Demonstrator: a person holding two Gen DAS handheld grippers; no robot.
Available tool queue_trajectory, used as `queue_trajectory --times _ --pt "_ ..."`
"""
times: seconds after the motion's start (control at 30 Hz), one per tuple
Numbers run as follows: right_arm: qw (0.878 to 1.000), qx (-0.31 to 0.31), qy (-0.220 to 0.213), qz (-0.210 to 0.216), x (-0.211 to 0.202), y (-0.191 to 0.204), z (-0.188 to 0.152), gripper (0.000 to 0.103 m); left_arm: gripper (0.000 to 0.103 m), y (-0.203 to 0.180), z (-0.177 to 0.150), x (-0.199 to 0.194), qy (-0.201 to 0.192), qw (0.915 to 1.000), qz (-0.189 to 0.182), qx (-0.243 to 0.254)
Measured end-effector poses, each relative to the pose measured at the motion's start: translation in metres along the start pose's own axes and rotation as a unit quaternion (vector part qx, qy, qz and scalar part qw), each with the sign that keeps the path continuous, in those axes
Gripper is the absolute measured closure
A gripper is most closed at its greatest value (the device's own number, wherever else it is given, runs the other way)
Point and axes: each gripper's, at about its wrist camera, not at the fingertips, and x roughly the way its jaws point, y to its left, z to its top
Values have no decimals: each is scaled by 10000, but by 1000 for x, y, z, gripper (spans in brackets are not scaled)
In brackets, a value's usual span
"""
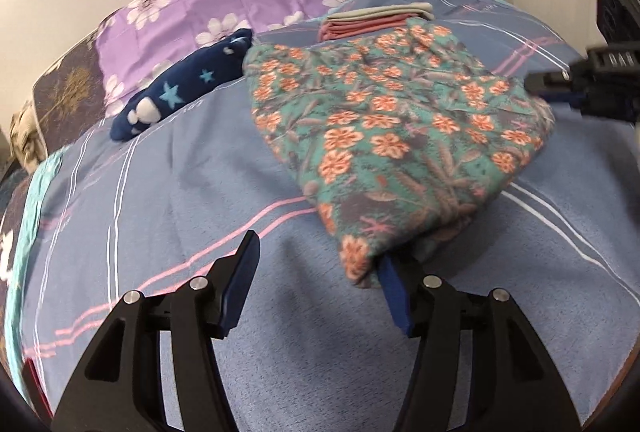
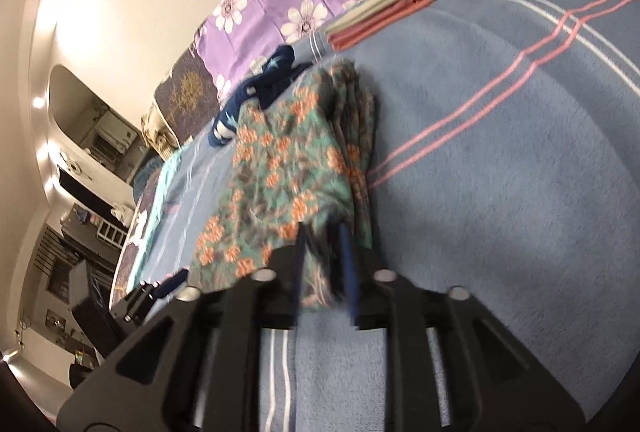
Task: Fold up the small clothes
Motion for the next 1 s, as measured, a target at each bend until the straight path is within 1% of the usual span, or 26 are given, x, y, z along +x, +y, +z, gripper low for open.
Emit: queue_trajectory --times 0.03,0.07,0.1,0.13,0.17,0.2,0.23,0.27,0.3,0.4,0.43,0.47,0.5,0.53,0.57,0.63,0.73,0.8,0.83,0.9,0.93,1.0 --pt "9998 -78 138 -72 7 1 -2 60 42 1 -1 1 8 10000 -4 -48" --pt "9995 -138 221 -151 13 2 -5 60 41 1 -2 2 6 10000 20 -79" --pt "9989 -188 291 -317 21 1 -8 64 41 0 -3 2 -3 10000 38 -70" --pt "9982 -229 292 -475 26 0 -9 76 41 0 -3 3 -17 10000 45 -56" --pt "9980 -242 248 -529 27 -1 -10 79 41 1 -4 2 -33 10000 33 -74" --pt "9985 -218 168 -477 25 -2 -11 91 43 3 -4 2 -18 9999 25 -120" --pt "9985 -237 106 -487 22 0 -11 94 46 6 -5 1 14 9998 11 -188" --pt "9981 -278 65 -548 20 0 -11 94 47 12 -7 1 74 9995 -80 -294" --pt "9974 -348 65 -631 19 1 -12 94 47 17 -9 1 144 9989 -170 -407" --pt "9969 -421 187 -635 23 -2 -14 92 48 20 -14 -4 188 9982 -323 -462" --pt "9968 -446 213 -629 22 -3 -13 89 49 19 -16 -8 201 9982 -382 -417" --pt "9964 -484 244 -648 21 -2 -12 85 50 18 -18 -13 235 9979 -487 -369" --pt "9959 -519 270 -687 19 -2 -11 73 51 18 -20 -19 259 9971 -644 -328" --pt "9951 -562 296 -753 16 -3 -9 69 52 18 -22 -26 241 9959 -825 -298" --pt "9951 -591 303 -730 12 -3 -7 69 52 19 -21 -37 142 9940 -1054 -261" --pt "9959 -602 299 -601 4 -2 2 69 53 21 -11 -56 -186 9908 -1326 -168" --pt "9961 -738 179 -445 -5 8 28 69 53 23 15 -62 -625 9865 -1507 -124" --pt "9953 -868 104 -408 -5 18 47 69 53 19 37 -48 -760 9852 -1537 -80" --pt "9945 -973 70 -377 -3 24 60 69 53 16 46 -36 -731 9847 -1582 -61" --pt "9937 -1053 31 -393 4 29 79 68 53 9 59 -5 -453 9840 -1721 -110" --pt "9941 -1029 84 -345 10 30 91 67 53 4 63 17 -162 9829 -1828 -134" --pt "9957 -873 240 -204 24 26 112 64 52 -4 60 45 229 9819 -1877 -131"
